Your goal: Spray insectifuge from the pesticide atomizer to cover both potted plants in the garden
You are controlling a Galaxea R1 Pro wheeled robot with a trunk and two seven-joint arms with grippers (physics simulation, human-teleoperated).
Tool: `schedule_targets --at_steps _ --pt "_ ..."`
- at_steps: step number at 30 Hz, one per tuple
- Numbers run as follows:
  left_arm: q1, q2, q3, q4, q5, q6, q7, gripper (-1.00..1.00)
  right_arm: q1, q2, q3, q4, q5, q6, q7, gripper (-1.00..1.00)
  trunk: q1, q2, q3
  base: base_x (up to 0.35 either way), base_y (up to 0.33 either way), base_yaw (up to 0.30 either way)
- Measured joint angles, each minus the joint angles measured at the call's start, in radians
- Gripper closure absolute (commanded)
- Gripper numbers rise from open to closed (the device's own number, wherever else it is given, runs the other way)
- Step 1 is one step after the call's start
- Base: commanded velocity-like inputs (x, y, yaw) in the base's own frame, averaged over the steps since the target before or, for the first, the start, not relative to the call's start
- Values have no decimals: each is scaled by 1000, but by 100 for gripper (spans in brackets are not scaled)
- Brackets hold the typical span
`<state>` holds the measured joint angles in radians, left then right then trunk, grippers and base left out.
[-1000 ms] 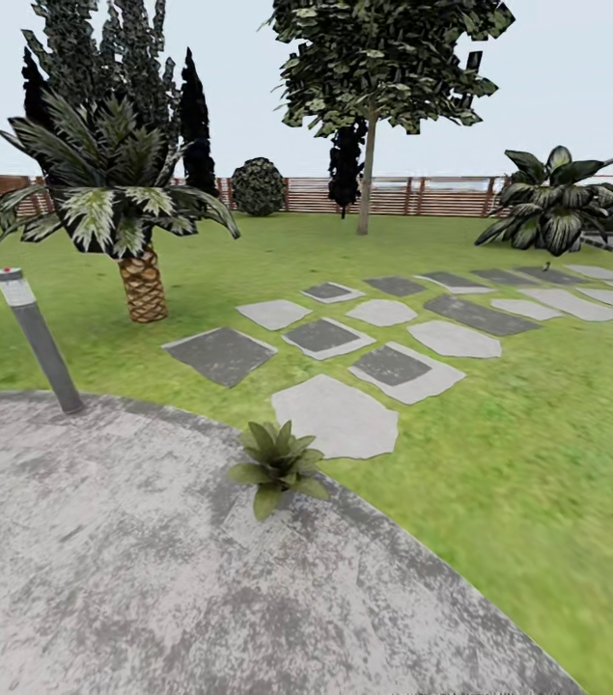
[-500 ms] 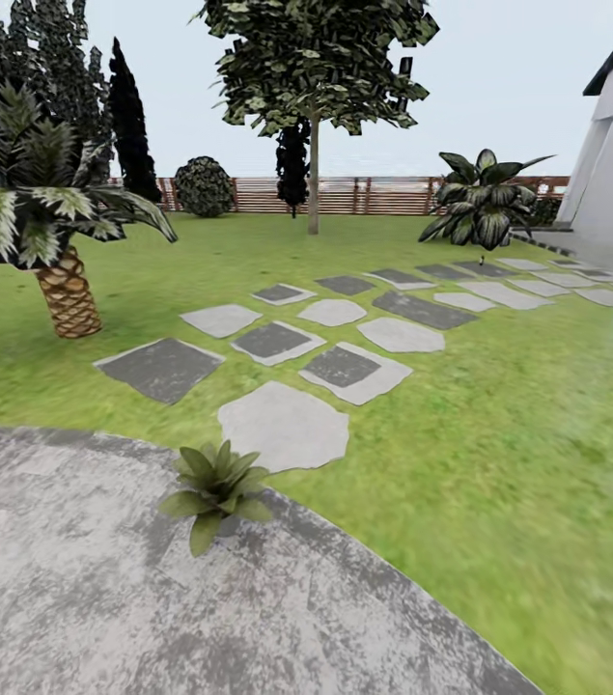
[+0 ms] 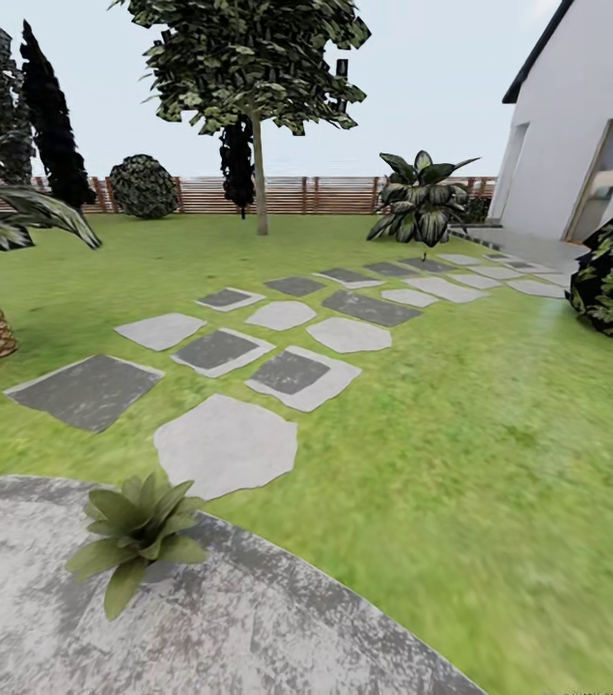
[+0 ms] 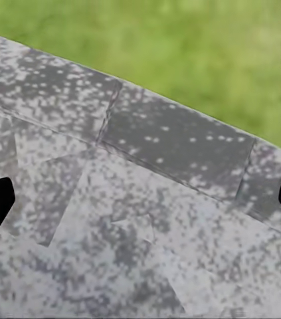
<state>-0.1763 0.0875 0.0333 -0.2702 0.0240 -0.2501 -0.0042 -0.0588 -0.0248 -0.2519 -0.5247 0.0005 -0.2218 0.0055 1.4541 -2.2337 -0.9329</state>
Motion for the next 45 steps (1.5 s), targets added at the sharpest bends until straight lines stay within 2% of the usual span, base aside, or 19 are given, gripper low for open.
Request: schedule_targets --at_steps 17,31,45 --pt "0 0 1 0 1 0 0 -100 0 1 4 0 2 -1 -2 -100 0 0 0 256 -188 -271" --pt "0 4 3 -1 2 0 1 -100 0 1 4 2 3 -3 -7 -100 0 0 0 317 -118 -15" --pt "0 5 3 -1 2 0 1 -100 0 0 4 2 4 -3 -8 -100 0 0 0 332 -7 0"
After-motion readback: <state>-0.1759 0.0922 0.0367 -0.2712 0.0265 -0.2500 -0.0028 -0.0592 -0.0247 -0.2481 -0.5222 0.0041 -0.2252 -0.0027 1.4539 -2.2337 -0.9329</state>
